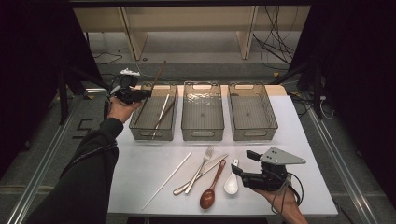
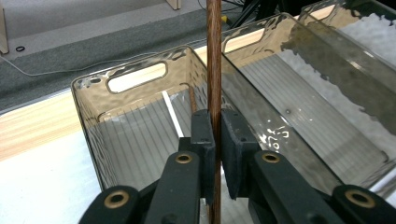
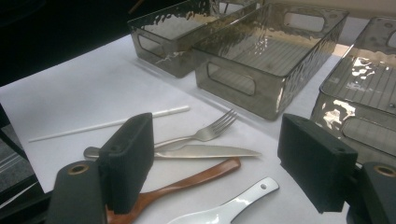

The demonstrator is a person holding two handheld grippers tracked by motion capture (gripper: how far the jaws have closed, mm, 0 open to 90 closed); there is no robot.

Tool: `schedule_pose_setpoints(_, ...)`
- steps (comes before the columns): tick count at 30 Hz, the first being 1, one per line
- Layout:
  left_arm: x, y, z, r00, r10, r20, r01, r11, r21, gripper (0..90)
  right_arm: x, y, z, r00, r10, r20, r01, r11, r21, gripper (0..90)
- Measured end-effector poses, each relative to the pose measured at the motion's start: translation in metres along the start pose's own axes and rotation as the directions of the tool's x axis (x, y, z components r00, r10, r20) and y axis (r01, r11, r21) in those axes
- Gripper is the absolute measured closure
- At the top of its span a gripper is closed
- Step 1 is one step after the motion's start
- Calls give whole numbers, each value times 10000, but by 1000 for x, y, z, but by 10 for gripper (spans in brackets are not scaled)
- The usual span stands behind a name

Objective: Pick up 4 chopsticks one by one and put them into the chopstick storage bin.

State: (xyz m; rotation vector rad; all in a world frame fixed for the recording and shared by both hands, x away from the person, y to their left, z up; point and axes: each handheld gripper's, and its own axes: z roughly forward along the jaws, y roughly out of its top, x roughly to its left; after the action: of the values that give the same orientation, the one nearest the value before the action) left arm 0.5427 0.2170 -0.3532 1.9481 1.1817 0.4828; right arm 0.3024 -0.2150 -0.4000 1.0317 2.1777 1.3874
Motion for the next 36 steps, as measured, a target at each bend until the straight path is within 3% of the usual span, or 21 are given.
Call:
schedule_pose_setpoints(26, 13, -17, 25, 9989, -69, -470, 99, 9979, 641, 824, 1, 0, -1, 10000, -33, -58, 33, 10000, -16, 281)
schedule_pose_setpoints(28, 13, -18, 27, 9985, -152, -528, 190, 9971, 731, 783, 1, 0, -1, 10000, -29, -73, 29, 10000, -19, 281)
schedule_pose_setpoints(29, 13, -18, 28, 9981, -245, -573, 296, 9955, 903, 705, 1, 0, -1, 10000, -32, -75, 32, 10000, -21, 280)
schedule_pose_setpoints(30, 13, -18, 28, 9977, -321, -600, 381, 9940, 1022, 572, 1, 0, -1, 10000, -19, -90, 18, 10000, -34, 280)
schedule_pose_setpoints(32, 11, -18, 27, 9976, -241, -644, 314, 9930, 1141, 546, 1, 0, -1, 10000, -13, -87, 13, 10000, -27, 280)
schedule_pose_setpoints(36, 7, -16, 17, 9954, -937, -187, 952, 9889, 1138, 443, 1, 0, 0, 10000, -21, -82, 21, 10000, -17, 280)
